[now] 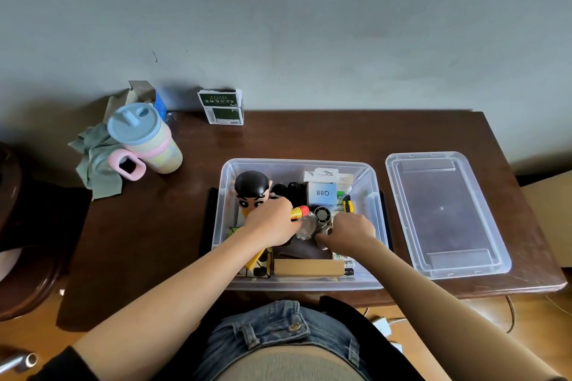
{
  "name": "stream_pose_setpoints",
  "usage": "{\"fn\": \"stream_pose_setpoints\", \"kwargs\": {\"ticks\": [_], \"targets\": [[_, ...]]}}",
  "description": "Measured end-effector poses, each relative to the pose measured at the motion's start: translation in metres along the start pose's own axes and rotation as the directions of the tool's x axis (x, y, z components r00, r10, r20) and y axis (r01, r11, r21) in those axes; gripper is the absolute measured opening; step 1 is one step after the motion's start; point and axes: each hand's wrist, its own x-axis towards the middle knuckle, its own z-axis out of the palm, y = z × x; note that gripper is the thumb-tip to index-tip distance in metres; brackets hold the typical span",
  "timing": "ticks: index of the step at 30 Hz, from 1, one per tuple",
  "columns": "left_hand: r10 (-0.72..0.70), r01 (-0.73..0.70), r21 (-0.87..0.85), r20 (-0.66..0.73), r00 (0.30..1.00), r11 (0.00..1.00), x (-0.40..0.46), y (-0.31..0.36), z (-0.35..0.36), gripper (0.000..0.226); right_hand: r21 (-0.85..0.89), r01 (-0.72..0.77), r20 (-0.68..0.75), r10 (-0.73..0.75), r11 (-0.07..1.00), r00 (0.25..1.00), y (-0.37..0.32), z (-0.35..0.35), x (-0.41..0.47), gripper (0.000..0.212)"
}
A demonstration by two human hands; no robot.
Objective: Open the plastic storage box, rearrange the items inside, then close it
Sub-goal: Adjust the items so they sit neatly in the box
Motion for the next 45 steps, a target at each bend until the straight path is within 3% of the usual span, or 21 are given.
{"fn": "stream_pose_setpoints", "kwargs": {"ticks": [8,13,16,21,25,30,32,34,35,37,41,45], "targets": [[-0.002,0.002,0.004,-0.002,1.000,1.000,0.001,-0.004,-0.001,0.039,-0.094,0.059,-0.044,-0.063,0.994,0.997,0.001,-0.017,-0.016,0.051],[0.025,-0.026,-0.040,-0.014,1.000,0.999,-0.001,-0.007,-0.005,0.039,0.032,0.214,-0.245,-0.200,0.976,0.949,0.000,-0.032,-0.027,0.054],[0.077,-0.081,-0.132,-0.041,0.996,0.988,-0.003,-0.009,-0.008,0.031,0.273,0.299,-0.082,-0.287,0.914,0.954,-0.001,-0.044,-0.025,0.049],[0.144,-0.178,-0.277,-0.139,0.980,0.944,-0.009,-0.014,-0.015,0.025,0.558,0.204,0.163,-0.347,0.804,0.923,-0.002,-0.060,-0.012,0.049],[0.177,-0.232,-0.322,-0.191,0.965,0.918,-0.011,-0.018,-0.017,0.014,0.653,0.223,0.174,-0.431,0.724,0.885,-0.003,-0.061,-0.007,0.037],[0.202,-0.257,-0.342,-0.190,0.961,0.904,-0.016,-0.023,-0.018,0.023,0.666,0.224,0.277,-0.515,0.711,0.811,-0.013,-0.064,-0.008,0.030],[0.183,-0.245,-0.359,-0.199,0.963,0.900,-0.017,-0.028,-0.019,0.026,0.505,0.324,0.206,-0.476,0.800,0.855,-0.016,-0.059,-0.008,0.035],[0.123,-0.204,-0.400,-0.218,0.968,0.894,-0.017,-0.035,-0.019,0.023,0.084,0.471,0.042,-0.475,0.878,0.879,-0.018,-0.049,-0.008,0.045],[0.096,-0.186,-0.408,-0.231,0.968,0.894,-0.017,-0.038,-0.019,0.021,-0.115,0.522,-0.019,-0.527,0.845,0.850,-0.020,-0.042,-0.010,0.050],[0.062,-0.166,-0.401,-0.259,0.964,0.901,-0.018,-0.043,-0.017,0.019,-0.330,0.606,-0.035,-0.651,0.724,0.758,-0.024,-0.029,-0.010,0.052],[0.058,-0.180,-0.409,-0.295,0.954,0.895,-0.022,-0.045,-0.017,0.019,-0.537,0.674,0.061,-0.774,0.507,0.630,-0.029,-0.011,0.001,0.047],[0.072,-0.211,-0.436,-0.313,0.947,0.875,-0.025,-0.045,-0.018,0.023,-0.610,0.686,0.131,-0.803,0.397,0.581,-0.034,0.003,0.012,0.042]]}}
